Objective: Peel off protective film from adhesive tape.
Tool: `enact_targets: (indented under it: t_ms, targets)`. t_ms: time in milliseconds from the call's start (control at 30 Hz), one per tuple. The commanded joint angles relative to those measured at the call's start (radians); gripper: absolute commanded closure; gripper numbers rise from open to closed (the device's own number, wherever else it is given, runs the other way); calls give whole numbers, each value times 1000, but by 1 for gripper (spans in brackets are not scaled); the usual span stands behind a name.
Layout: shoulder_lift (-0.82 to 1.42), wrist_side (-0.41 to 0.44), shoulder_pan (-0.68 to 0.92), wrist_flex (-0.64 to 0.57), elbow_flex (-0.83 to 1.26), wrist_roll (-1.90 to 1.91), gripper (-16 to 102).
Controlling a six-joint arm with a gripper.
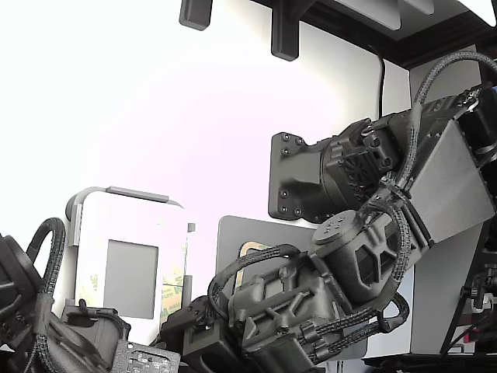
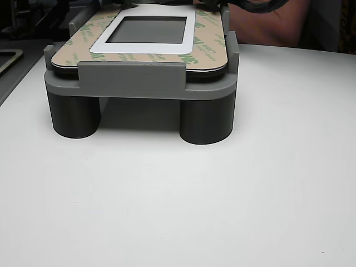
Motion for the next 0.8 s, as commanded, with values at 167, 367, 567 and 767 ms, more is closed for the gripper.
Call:
enact_targets:
  t_ms: [167, 367, 567, 767]
  targets:
    - [20, 0, -3, -5, -28, -2, 96]
    - [20, -2, -3, -12, -20, -5, 96]
    - [23, -6, -9, -15, -12, -11, 96]
    - [40, -8, -18, -17, 8, -14, 96]
